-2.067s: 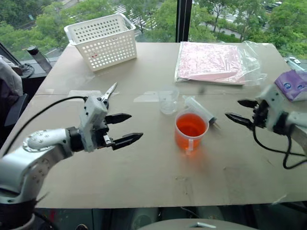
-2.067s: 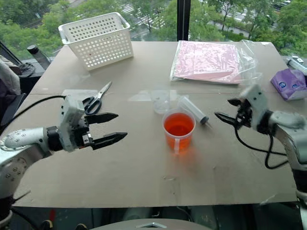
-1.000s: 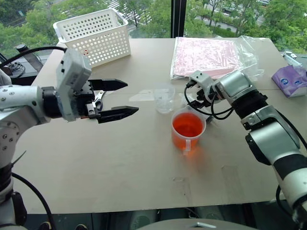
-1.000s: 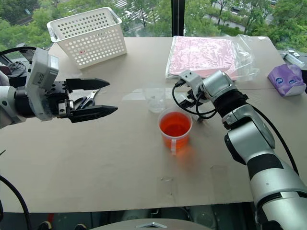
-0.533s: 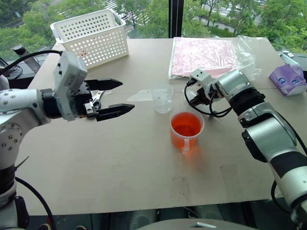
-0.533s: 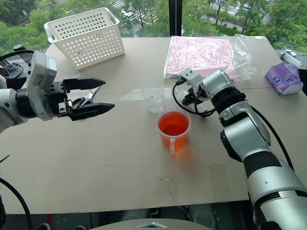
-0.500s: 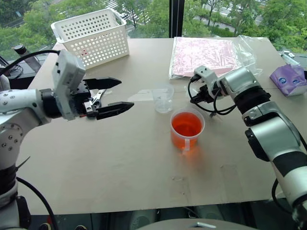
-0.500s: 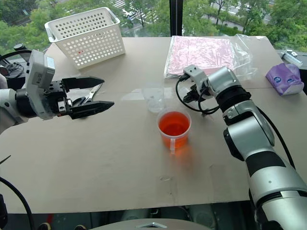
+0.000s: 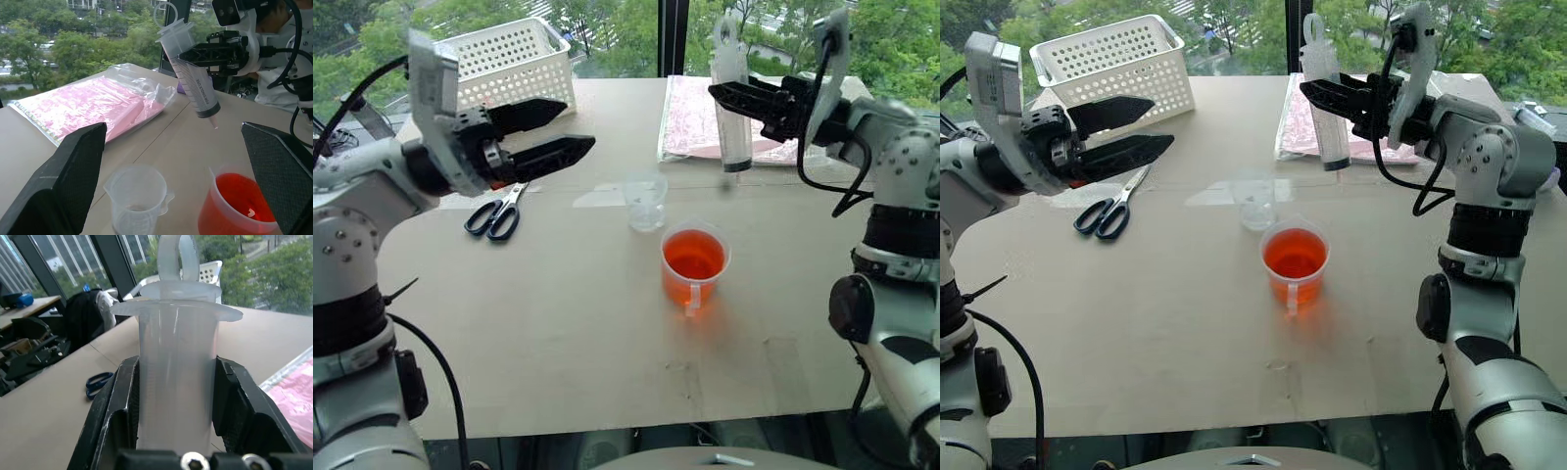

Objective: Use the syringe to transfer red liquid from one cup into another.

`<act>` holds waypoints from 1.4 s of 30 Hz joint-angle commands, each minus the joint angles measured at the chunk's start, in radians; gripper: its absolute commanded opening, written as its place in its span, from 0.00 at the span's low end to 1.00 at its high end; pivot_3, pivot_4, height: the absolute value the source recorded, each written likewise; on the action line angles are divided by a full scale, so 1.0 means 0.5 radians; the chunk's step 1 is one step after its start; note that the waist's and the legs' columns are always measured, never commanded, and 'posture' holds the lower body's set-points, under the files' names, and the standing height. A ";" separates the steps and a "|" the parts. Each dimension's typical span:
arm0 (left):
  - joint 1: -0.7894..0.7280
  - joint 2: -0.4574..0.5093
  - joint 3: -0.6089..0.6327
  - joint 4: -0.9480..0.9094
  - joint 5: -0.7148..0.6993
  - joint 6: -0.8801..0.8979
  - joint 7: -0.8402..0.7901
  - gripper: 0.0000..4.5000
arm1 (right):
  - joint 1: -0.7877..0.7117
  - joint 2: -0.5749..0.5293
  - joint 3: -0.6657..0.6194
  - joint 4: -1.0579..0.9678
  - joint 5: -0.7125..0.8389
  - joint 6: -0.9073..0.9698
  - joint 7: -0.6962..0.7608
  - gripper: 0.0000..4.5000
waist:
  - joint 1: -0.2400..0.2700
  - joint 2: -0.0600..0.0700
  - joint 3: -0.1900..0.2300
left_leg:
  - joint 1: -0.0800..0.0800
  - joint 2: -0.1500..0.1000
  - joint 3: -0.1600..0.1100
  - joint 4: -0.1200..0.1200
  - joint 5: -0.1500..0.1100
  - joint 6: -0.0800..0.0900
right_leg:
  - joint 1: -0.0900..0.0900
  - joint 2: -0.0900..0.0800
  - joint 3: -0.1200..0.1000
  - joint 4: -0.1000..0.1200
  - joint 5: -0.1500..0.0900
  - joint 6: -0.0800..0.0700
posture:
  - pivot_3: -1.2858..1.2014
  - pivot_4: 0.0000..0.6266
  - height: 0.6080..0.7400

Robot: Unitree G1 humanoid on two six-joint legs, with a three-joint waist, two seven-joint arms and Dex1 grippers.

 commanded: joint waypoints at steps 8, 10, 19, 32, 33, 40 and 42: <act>-0.535 -0.357 -0.093 0.295 -0.113 0.028 0.115 1.00 | 0.657 0.356 -0.025 -1.041 0.794 -0.156 -0.286 0.34 | -0.009 -0.002 -0.001 | 0.002 0.000 0.000 0.000 0.001 -0.001 | 0.001 0.001 -0.001 0.001 0.000 0.000 | 0.52 0.24 1.00; -0.577 -0.401 -0.135 0.317 -0.100 0.025 0.070 1.00 | 0.782 0.337 0.098 -1.093 0.711 -0.286 -0.269 0.34 | -0.013 -0.002 -0.001 | 0.002 0.000 0.000 0.000 0.001 -0.001 | 0.001 0.001 0.000 0.000 0.000 0.000 | 0.52 0.24 1.00; -0.617 -0.444 -0.286 0.349 0.002 -0.006 -0.160 1.00 | 1.024 0.177 0.488 -0.968 0.260 -0.882 -0.145 0.34 | -0.022 -0.002 -0.001 | 0.007 0.000 0.000 0.000 0.007 -0.007 | 0.000 0.004 0.004 0.002 0.000 0.000 | 0.52 0.24 1.00; -0.545 -0.545 -0.479 0.304 0.224 -0.108 -0.340 1.00 | 1.013 0.055 0.603 -0.904 0.250 -1.054 -0.110 0.34 | -0.007 -0.002 -0.001 | 0.006 0.000 -0.001 0.001 0.007 -0.006 | 0.001 0.003 0.004 0.000 0.000 0.000 | 0.52 0.24 1.00; -0.547 -0.552 -0.484 0.315 0.241 -0.119 -0.346 1.00 | 1.010 0.055 0.603 -0.901 0.254 -1.057 -0.114 0.34 | -0.007 -0.002 -0.001 | 0.006 0.000 -0.001 0.001 0.007 -0.006 | 0.001 0.003 0.004 0.000 0.000 0.000 | 0.52 0.24 1.00; -0.555 -0.567 -0.500 0.370 0.322 -0.158 -0.388 0.45 | 1.004 0.048 0.602 -0.885 0.271 -1.079 -0.135 0.34 | -0.009 -0.002 -0.001 | 0.006 0.000 -0.001 0.001 0.007 -0.006 | 0.001 0.003 0.004 0.000 0.000 0.000 | 0.52 0.24 1.00; -0.562 -0.572 -0.496 0.386 0.336 -0.161 -0.398 0.26 | 1.003 0.042 0.601 -0.876 0.269 -1.087 -0.135 0.34 | -0.008 -0.002 -0.001 | 0.006 0.000 -0.001 0.001 0.007 -0.006 | 0.001 0.003 0.004 0.000 0.000 0.000 | 0.52 0.24 1.00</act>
